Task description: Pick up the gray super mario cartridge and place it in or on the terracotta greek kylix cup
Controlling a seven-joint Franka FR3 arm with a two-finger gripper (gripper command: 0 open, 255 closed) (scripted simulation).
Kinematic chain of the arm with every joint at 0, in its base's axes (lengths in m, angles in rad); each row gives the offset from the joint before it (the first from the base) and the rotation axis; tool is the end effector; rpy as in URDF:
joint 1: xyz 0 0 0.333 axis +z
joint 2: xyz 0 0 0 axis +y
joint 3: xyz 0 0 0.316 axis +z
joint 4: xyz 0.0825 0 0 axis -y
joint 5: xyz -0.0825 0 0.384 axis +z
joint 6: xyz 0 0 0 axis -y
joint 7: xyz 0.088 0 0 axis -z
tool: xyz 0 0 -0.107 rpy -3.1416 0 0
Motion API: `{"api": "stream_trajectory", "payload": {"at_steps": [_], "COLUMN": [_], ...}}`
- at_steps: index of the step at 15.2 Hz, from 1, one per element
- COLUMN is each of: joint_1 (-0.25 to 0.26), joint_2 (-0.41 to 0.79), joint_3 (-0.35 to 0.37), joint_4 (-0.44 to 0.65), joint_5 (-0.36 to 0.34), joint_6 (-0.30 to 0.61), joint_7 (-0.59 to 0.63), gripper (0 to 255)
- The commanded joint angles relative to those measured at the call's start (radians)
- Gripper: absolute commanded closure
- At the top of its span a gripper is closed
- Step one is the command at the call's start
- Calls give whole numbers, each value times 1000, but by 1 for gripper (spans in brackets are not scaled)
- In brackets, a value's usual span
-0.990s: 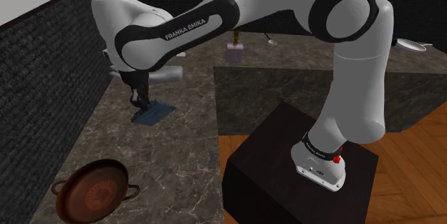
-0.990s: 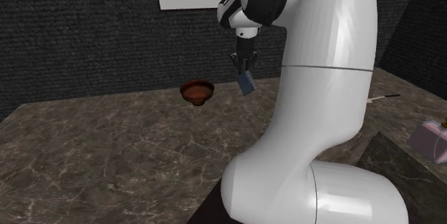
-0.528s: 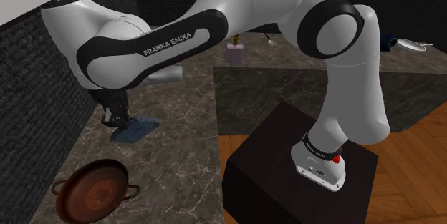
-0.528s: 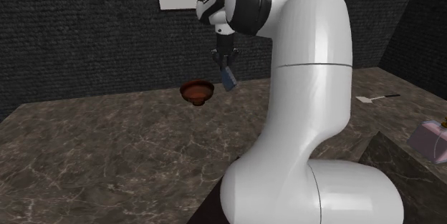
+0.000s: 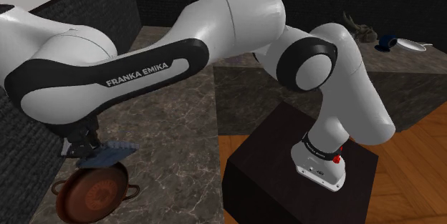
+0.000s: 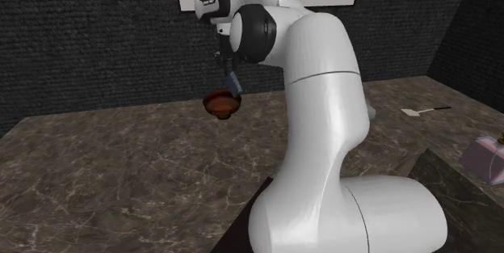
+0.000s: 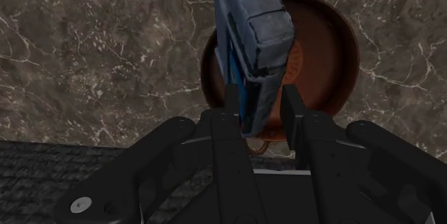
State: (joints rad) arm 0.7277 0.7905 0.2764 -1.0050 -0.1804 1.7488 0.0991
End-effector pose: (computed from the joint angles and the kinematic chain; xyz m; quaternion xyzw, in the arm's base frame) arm 0.4786 0.5879 0.3923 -0.9084 -0.4179 0.0148 0.0020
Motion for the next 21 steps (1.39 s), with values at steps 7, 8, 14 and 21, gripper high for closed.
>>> {"api": "stream_trajectory", "payload": {"at_steps": [7,8,14,21], "joint_1": [93,90,77,71], "joint_2": [181,177,170,182], "joint_3": [-12,-12,-12,-14], "joint_4": [272,250,155,98], "joint_5": [-19,-19,-21,-25], "joint_6": [-87,-70,16,84], "joint_7": [35,37,44,48], "gripper": [255,255,255,255]}}
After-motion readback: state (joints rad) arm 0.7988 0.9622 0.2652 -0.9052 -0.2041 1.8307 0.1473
